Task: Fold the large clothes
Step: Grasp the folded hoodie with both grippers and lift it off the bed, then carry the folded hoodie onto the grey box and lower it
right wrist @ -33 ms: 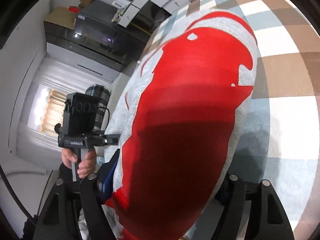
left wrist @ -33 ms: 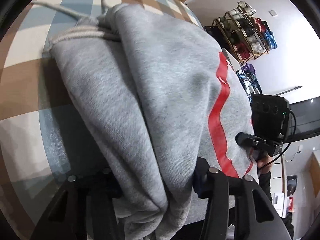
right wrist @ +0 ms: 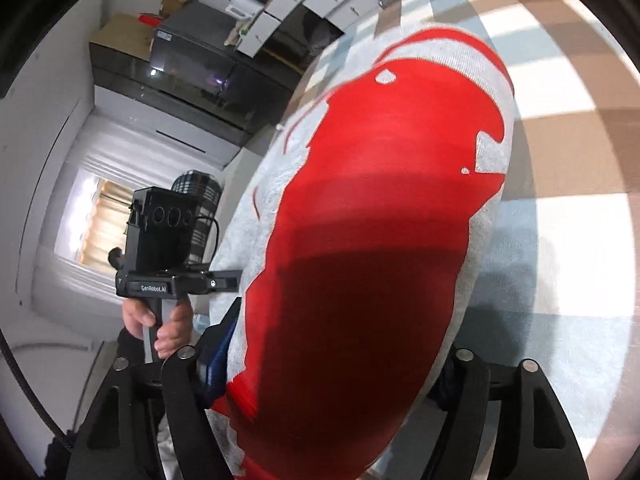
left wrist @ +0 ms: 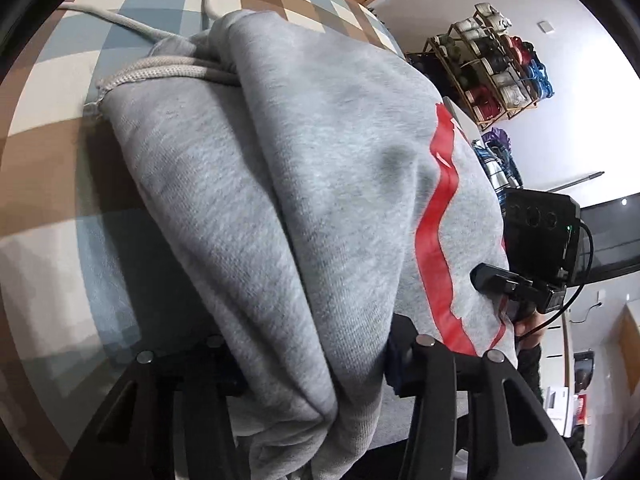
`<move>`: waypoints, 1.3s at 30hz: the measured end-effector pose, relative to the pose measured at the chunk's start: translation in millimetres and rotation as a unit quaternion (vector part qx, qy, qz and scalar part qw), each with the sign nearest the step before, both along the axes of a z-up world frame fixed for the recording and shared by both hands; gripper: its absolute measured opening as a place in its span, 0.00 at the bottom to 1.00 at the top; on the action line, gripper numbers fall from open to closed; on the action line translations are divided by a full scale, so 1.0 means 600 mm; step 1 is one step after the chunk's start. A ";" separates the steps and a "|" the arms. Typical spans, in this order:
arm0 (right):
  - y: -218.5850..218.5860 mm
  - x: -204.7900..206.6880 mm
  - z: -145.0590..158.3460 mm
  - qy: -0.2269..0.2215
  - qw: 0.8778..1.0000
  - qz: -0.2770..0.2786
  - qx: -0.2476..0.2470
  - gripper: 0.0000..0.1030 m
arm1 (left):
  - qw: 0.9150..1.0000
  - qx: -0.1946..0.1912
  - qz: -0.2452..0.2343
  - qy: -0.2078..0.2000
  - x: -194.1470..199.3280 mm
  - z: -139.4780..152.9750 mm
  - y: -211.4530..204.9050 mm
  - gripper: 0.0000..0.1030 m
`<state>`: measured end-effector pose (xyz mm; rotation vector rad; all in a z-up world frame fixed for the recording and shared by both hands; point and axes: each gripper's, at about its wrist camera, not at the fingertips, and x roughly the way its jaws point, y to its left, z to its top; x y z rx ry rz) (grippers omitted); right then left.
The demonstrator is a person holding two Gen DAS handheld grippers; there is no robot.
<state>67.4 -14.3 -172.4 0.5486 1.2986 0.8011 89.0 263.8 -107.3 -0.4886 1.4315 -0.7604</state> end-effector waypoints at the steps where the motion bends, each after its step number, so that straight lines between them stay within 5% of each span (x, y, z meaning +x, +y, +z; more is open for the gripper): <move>1: -0.008 -0.006 0.009 -0.013 1.000 -0.007 0.004 0.69 | 1.000 -0.003 0.000 0.000 -0.004 -0.003 -0.012 0.39; 11: -0.044 -0.049 0.083 -0.082 0.995 -0.050 -0.009 0.65 | 0.999 -0.049 -0.013 -0.004 -0.003 0.019 -0.056 0.38; 24: -0.159 -0.064 0.184 -0.137 0.984 -0.112 0.018 0.65 | 0.992 -0.098 -0.033 -0.077 0.022 0.142 -0.162 0.37; 34: -0.348 -0.043 0.321 -0.176 0.970 -0.166 -0.004 0.64 | 0.980 -0.114 -0.087 -0.137 0.078 0.250 -0.322 0.38; 39: -0.456 -0.039 0.358 -0.197 0.961 -0.189 -0.033 0.65 | 0.975 -0.147 -0.091 -0.138 0.110 0.257 -0.422 0.37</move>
